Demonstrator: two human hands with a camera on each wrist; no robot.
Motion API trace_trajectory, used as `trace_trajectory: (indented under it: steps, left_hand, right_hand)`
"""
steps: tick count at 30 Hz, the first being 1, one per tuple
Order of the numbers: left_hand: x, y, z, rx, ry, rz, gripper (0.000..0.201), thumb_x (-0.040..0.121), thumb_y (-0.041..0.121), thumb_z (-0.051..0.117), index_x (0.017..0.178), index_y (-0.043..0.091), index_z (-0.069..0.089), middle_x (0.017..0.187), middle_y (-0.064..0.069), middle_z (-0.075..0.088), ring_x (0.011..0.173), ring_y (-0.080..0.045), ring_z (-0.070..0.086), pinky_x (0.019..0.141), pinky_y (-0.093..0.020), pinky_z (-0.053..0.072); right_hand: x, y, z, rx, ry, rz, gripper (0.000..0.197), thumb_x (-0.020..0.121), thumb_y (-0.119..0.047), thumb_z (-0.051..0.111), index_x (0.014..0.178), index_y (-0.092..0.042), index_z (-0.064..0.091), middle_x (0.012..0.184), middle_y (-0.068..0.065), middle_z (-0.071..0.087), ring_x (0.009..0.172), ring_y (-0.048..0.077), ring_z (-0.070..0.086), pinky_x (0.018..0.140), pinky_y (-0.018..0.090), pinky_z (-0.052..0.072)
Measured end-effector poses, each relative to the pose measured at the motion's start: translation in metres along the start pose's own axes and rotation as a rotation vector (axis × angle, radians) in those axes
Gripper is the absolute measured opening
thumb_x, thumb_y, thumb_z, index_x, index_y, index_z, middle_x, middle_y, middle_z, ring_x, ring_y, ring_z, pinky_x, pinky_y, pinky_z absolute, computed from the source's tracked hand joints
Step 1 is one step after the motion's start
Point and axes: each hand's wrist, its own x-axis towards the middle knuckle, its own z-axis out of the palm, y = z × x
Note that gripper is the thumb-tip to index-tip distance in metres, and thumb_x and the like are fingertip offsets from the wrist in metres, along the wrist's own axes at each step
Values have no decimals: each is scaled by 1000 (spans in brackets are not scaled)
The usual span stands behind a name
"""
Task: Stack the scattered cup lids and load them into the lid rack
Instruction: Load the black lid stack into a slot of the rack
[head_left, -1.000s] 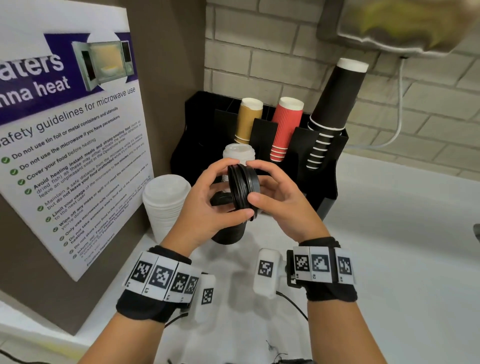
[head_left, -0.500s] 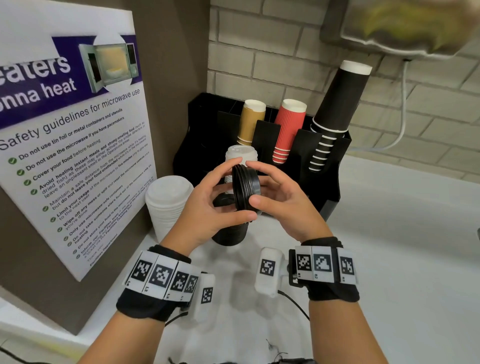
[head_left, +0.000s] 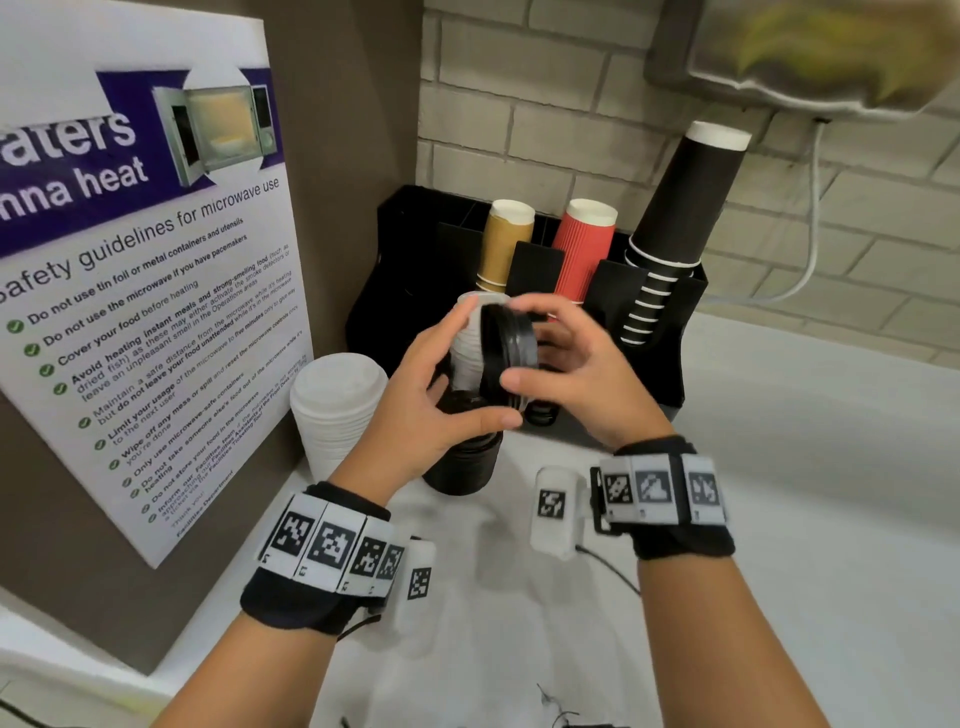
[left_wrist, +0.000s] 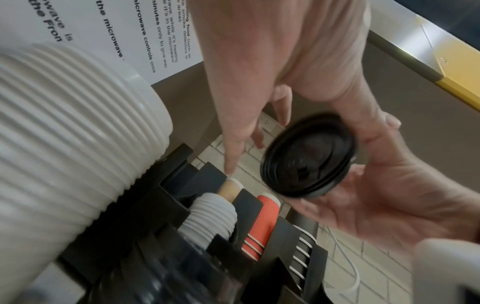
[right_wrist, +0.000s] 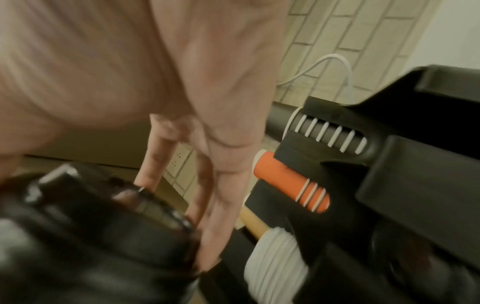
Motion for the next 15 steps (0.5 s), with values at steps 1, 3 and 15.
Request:
trace_trajectory:
  steps: [1,3,15]
  left_hand:
    - [1,1,-2,22,43,-6,83,66,35,83,132,56,37,143,16,40,132,11,34,106,-22,32]
    - [1,4,-8,61,148,-12,65,72,44,75,127,54,42,141,16,43,131,5,38,102,-19,35]
    - [-10,4,-21,131,228,-14,27,90,13,64,108,33,61,125,1,57,110,-10,57,80,-5,44]
  right_hand:
    - [8,2,-8,-41,63,-16,59,68,-12,83,120,-22,58,109,-5,65,101,11,65,86,24,52]
    - [26,9,-29,-192,224,-12,60,68,-13,85,121,-21,58,106,-10,63,96,-1,64,81,13,50]
    - [76,71,-53,-1189,-230,393,83,60,-18,88,131,-9,46,125,13,54,106,28,58,85,36,52]
